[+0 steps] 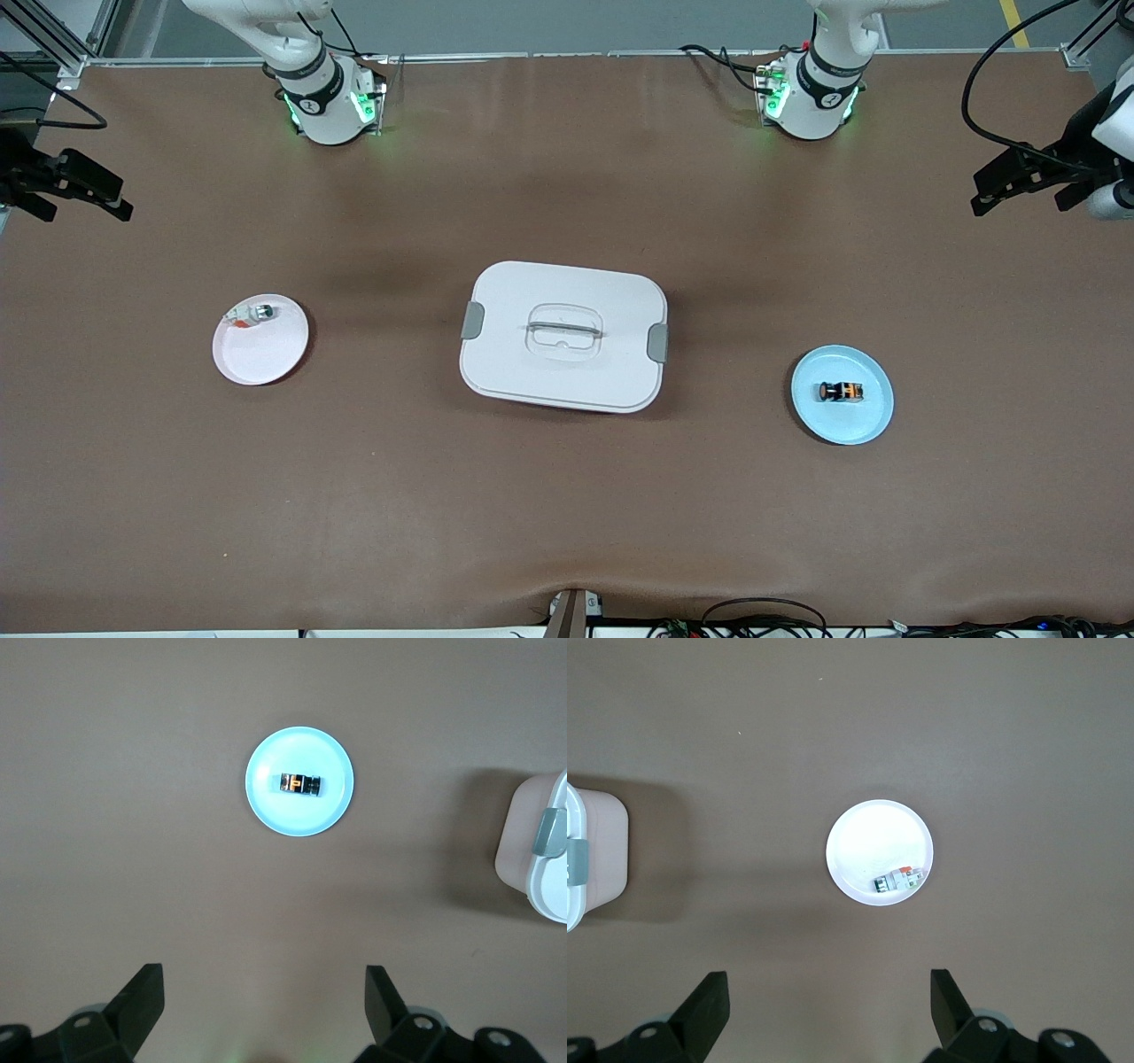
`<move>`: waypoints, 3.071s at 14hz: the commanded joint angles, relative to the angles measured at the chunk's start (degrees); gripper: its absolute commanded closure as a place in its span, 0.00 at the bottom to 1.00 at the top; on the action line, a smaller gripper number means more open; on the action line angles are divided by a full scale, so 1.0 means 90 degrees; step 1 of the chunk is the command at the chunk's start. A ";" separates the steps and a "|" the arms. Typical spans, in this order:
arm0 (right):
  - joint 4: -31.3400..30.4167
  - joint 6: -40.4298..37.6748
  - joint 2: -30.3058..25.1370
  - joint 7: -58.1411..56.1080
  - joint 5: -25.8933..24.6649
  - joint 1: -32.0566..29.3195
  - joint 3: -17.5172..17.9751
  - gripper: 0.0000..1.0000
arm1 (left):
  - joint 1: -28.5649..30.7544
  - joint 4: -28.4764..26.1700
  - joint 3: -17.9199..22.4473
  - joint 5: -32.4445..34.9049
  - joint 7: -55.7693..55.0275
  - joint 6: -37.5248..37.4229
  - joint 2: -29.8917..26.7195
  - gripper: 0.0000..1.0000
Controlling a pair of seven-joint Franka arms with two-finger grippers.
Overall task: Transfer orange switch to right arm and place
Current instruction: 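Move the left gripper over the black switch on the blue plate, then lower the left gripper and close it on the black switch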
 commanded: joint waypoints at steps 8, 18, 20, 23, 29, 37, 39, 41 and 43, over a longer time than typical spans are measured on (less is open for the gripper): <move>-0.0123 0.0023 -0.0142 0.0055 -0.0026 -0.0035 0.0011 0.00 | 0.0027 0.0191 0.0010 0.0110 0.0032 0.0013 0.0620 0.00; -0.0123 0.0033 -0.0132 0.0055 -0.0026 -0.0113 0.0011 0.00 | 0.0046 -0.1359 0.0000 0.0110 0.0042 0.2792 0.1588 0.00; -0.0113 0.0052 -0.0132 0.0055 -0.0026 -0.0103 0.0021 0.00 | 0.0046 -0.1877 0.0000 0.0110 0.0042 0.3749 0.1647 0.00; -0.0113 0.0072 -0.0132 0.0055 -0.0016 -0.0094 0.0021 0.00 | 0.0008 -0.1947 0.0000 0.0119 0.0042 0.4299 0.2076 0.00; -0.0113 0.0033 -0.0142 0.0045 -0.0036 -0.0094 0.0021 0.00 | -0.0012 -0.1947 -0.0019 0.0061 0.0550 0.5490 0.2964 0.00; -0.0123 0.0121 -0.0142 0.0045 -0.0357 -0.0104 0.0060 0.00 | 0.0017 -0.1928 -0.0039 0.0051 0.0726 0.5960 0.3590 0.00; -0.0123 0.0121 -0.0142 0.0055 -0.0378 -0.0084 0.0070 0.00 | 0.0017 -0.1928 -0.0048 0.0051 0.0784 0.6106 0.3736 0.00; -0.0123 0.0111 -0.0142 0.0055 -0.0378 -0.0074 0.0070 0.00 | 0.0027 -0.1928 -0.0039 0.0051 0.0872 0.6223 0.3854 0.00; -0.0123 0.0111 -0.0142 0.0074 -0.0378 -0.0064 0.0070 0.00 | 0.0027 -0.1928 -0.0039 0.0051 0.0901 0.6273 0.3932 0.00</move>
